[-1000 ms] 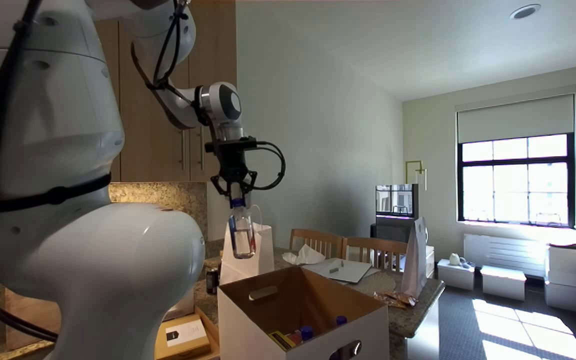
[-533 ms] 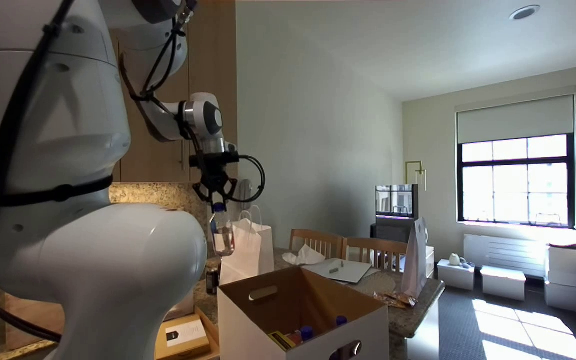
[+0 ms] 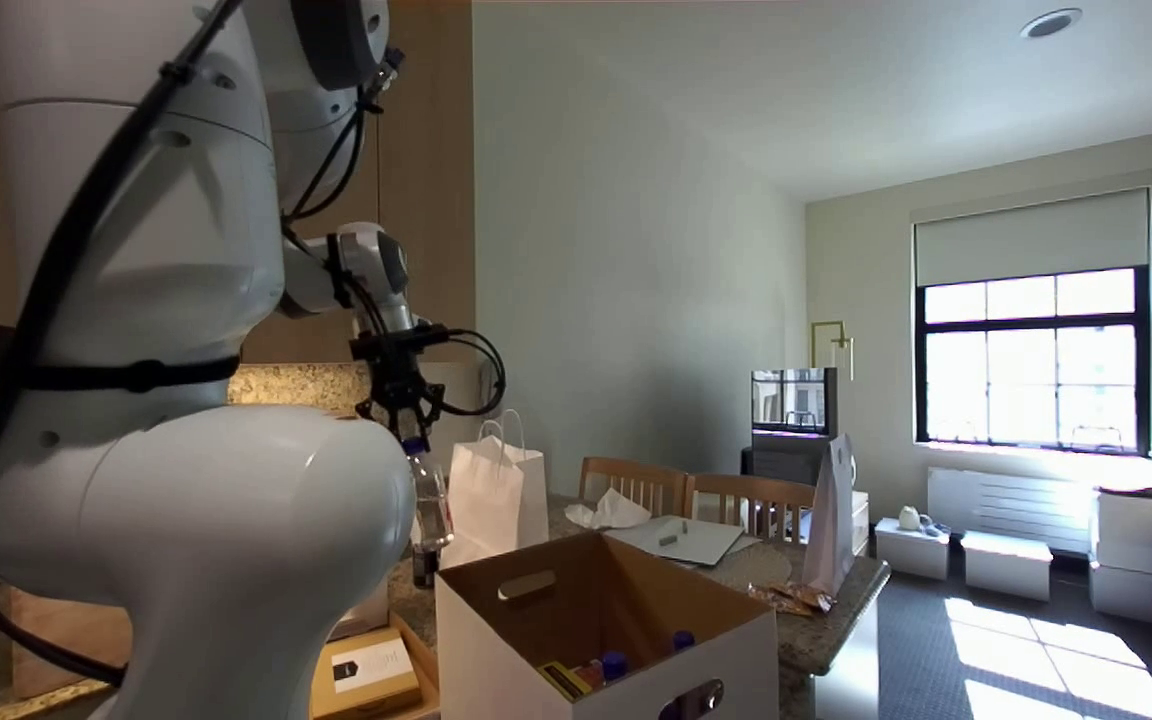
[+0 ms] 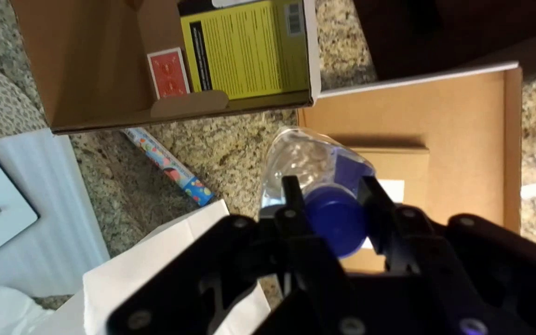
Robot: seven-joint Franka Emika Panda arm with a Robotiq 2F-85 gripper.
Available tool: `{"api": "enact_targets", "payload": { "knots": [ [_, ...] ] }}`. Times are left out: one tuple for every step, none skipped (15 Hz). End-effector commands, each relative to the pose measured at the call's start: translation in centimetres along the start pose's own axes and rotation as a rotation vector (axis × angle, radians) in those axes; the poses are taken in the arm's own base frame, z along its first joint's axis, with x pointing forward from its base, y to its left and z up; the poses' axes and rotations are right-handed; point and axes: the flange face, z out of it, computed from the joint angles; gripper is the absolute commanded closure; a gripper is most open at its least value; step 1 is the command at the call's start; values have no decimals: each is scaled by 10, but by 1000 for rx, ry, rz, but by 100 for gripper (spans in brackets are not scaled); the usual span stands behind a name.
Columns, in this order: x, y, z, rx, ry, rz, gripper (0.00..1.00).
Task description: Move one bottle from the big box to the counter
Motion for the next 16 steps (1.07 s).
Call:
{"api": "enact_targets", "payload": {
  "knots": [
    [40,-5,19,-37,-163,-32,85],
    [45,-8,21,-25,-190,-49,85],
    [49,-8,18,-11,-192,-62,85],
    [49,-5,11,4,-184,-77,85],
    [44,1,0,12,-163,-77,85],
    [40,6,-8,13,-138,-70,85],
    [29,14,-19,15,-103,-54,85],
    [19,21,-29,19,-77,-40,85],
    [4,31,-38,30,-45,-16,85],
    [-12,44,-43,47,-23,31,85],
    [28,30,-24,48,-82,4,66],
    [15,40,-33,54,-63,24,66],
    [5,47,-39,52,-53,39,66],
    [-3,51,-43,47,-51,47,66],
    [-6,50,-43,43,-50,49,66],
    [-6,48,-41,43,-51,45,85]
  ]
}}
